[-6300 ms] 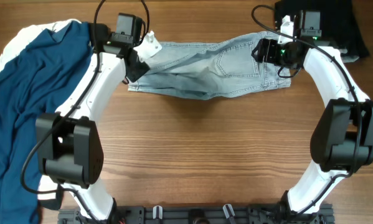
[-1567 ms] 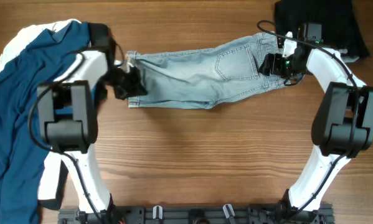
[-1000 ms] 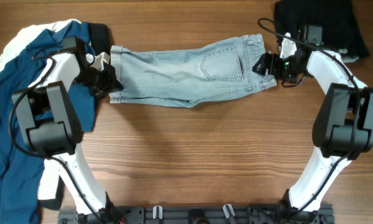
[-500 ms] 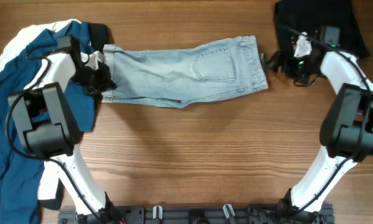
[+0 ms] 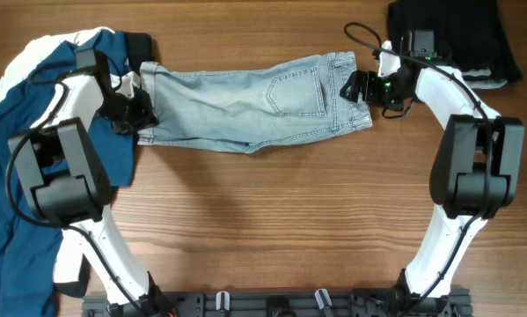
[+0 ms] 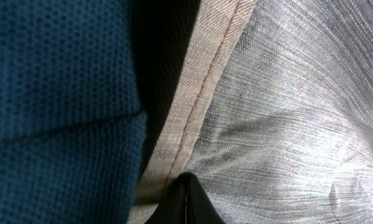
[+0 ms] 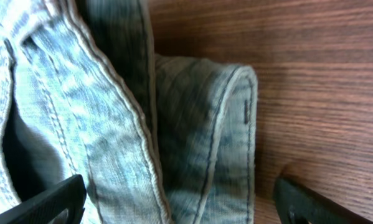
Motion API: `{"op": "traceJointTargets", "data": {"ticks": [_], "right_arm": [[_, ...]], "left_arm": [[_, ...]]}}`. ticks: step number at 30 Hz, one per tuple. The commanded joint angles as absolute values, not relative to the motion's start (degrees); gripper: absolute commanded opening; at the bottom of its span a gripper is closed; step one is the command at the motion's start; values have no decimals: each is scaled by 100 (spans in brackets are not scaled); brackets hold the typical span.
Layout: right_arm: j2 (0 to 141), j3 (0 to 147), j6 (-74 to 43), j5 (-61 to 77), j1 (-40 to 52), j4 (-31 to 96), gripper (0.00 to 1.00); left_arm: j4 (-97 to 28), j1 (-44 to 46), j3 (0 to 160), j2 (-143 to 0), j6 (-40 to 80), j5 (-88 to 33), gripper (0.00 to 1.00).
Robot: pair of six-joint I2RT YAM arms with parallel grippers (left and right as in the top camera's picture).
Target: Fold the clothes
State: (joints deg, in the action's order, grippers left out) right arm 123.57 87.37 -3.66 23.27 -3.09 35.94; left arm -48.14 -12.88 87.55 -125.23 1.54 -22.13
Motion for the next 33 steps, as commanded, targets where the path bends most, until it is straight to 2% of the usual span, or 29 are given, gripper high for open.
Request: {"op": "traceJointTargets", "data": {"ticks": [1, 4, 7, 10, 11, 13, 14, 21, 25, 30, 33], "right_arm": [[12763, 8661, -513, 2045, -322, 3601, 94], [12916, 8479, -543, 2145, -185, 3612, 85], [13297, 8350, -932, 2143, 150, 3496, 84], [13561, 8348, -1081, 2388, 467, 3341, 75], [13603, 8350, -1140, 2410, 565, 3282, 68], [13600, 8357, -1236, 2408, 576, 3214, 38], [13596, 8409, -1372, 2408, 471, 3227, 4], [12954, 8875, -725, 2648, -985, 4018, 4], [12368, 9577, -139, 2644, -1667, 5081, 4], [12020, 10449, 47, 2510, -1653, 5948, 4], [11987, 10586, 89, 2578, -969, 6106, 4]], "left_arm": [[-4729, -1544, 8497, -13050, 86, -530, 4], [-4689, -1544, 8497, -13050, 86, -530, 4], [-4689, -1544, 8497, -13050, 89, -530, 4], [-4689, -1544, 8497, -13050, 89, -552, 4], [-4689, -1544, 8497, -13050, 89, -554, 4], [-4689, -1544, 8497, -13050, 89, -596, 4], [-4687, -1544, 8497, -13050, 89, -598, 4], [-4687, -1350, 8497, -13050, 91, -1396, 4], [-4689, -849, 8497, -13050, 784, -1601, 4], [-4685, -71, 8497, -13050, 821, -2091, 4], [-4619, 449, 8497, -13050, 875, -2099, 4]]}}
